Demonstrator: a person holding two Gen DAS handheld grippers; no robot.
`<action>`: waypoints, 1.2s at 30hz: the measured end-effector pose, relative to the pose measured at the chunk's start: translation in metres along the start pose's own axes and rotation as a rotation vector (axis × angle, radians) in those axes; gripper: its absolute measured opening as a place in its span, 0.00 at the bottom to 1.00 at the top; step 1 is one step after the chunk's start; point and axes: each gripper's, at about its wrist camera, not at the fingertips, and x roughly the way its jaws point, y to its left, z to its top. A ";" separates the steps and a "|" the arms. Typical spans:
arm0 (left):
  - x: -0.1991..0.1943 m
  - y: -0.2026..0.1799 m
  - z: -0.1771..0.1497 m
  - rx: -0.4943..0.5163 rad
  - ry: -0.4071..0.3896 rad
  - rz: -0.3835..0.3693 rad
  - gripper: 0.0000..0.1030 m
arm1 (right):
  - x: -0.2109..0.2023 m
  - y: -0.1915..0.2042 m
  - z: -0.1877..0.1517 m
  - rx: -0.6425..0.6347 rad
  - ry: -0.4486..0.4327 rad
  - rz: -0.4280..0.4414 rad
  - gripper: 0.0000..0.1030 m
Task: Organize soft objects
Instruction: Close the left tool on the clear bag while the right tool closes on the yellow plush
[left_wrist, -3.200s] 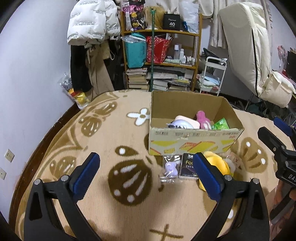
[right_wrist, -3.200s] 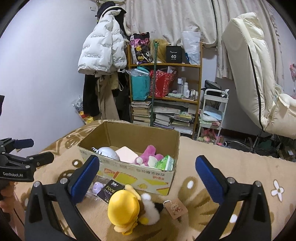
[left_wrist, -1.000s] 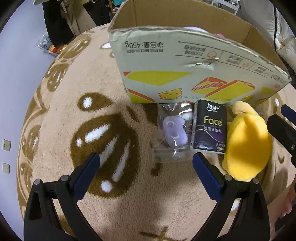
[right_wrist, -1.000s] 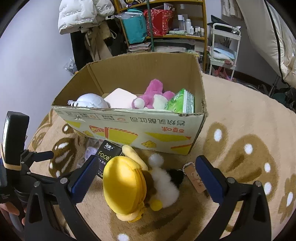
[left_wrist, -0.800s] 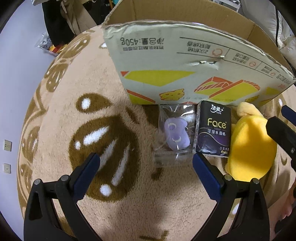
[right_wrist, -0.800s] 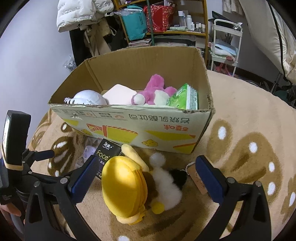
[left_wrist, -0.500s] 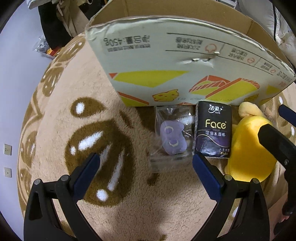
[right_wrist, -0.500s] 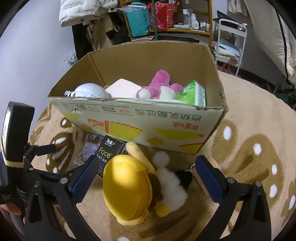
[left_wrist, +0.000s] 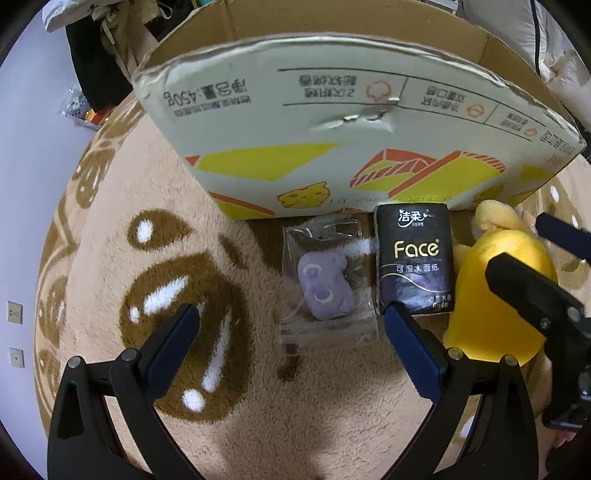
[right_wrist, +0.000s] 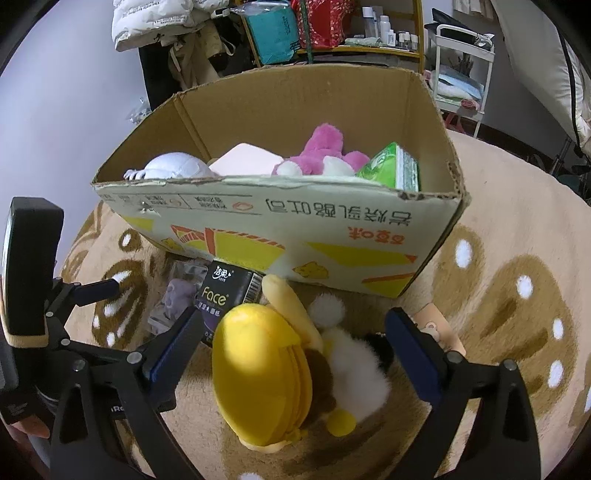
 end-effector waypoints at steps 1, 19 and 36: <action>0.000 0.001 0.000 -0.007 0.003 -0.005 0.96 | 0.001 0.001 0.000 -0.002 0.005 0.001 0.94; 0.009 0.010 -0.002 -0.060 0.002 -0.100 0.84 | 0.010 0.001 -0.005 0.024 0.062 0.073 0.52; -0.008 0.027 -0.013 -0.155 -0.032 -0.194 0.20 | -0.002 -0.004 -0.007 0.051 0.017 0.091 0.45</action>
